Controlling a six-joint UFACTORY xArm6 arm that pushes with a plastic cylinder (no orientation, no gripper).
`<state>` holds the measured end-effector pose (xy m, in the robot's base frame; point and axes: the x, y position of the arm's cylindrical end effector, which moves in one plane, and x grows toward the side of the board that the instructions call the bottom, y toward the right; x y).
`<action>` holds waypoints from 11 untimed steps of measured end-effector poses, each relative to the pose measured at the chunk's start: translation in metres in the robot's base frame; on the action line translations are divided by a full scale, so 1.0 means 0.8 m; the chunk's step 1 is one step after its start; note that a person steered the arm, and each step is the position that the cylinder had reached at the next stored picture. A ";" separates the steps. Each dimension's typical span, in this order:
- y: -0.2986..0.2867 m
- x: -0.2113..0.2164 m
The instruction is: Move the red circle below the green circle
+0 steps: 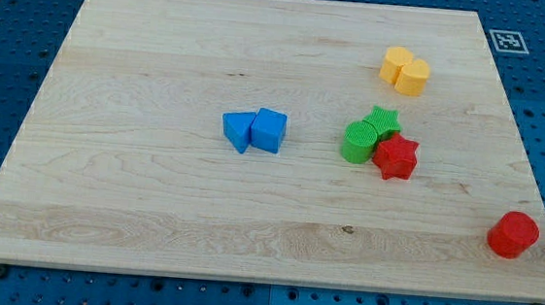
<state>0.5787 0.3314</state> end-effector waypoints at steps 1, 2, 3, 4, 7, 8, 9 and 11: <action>-0.013 0.024; -0.014 0.024; -0.017 0.024; -0.043 0.012; -0.068 -0.005; -0.073 -0.002; -0.094 0.002; -0.113 -0.002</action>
<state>0.5773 0.2413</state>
